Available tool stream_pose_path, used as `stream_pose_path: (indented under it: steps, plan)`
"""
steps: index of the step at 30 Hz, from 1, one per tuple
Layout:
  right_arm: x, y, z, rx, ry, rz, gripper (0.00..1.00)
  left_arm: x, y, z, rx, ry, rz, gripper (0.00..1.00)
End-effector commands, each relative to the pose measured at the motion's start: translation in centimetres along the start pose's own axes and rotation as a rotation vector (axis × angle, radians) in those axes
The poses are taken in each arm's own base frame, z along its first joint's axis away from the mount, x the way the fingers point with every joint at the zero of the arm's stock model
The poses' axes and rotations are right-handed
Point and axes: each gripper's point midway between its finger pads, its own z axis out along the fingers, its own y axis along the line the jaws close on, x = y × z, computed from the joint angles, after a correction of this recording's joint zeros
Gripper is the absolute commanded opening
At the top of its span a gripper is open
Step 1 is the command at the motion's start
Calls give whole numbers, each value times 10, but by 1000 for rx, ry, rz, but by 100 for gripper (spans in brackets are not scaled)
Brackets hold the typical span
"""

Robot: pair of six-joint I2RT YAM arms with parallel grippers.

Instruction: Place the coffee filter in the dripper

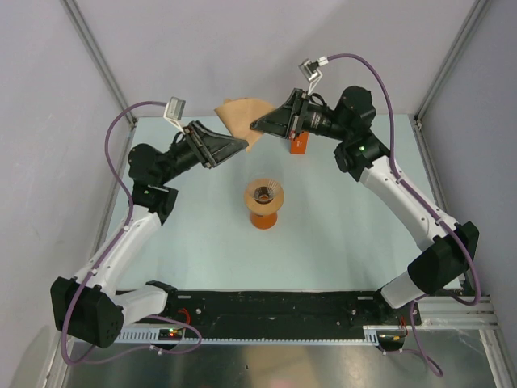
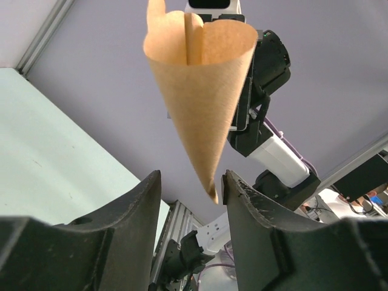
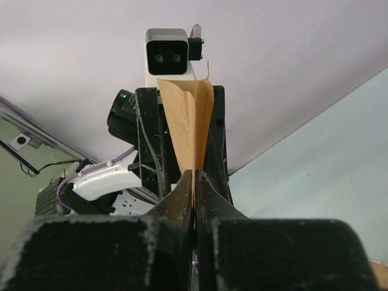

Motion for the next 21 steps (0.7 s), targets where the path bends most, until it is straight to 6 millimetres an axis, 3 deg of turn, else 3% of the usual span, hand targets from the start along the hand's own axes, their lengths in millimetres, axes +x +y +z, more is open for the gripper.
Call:
stream_pose_path:
  steps: [1,13,17,21]
  plan:
    - [-1,16,-3,-35,2,-18,0,-15,-14,-1,12,-37,90,50]
    - [6,9,-7,-16,17,3,0,-23,-15,-5,5,-54,120,47]
    - [8,10,-4,-23,24,6,0,-23,-17,-5,9,-50,117,34]
    - [8,10,-2,-32,25,7,0,-22,-20,-6,14,-47,109,13]
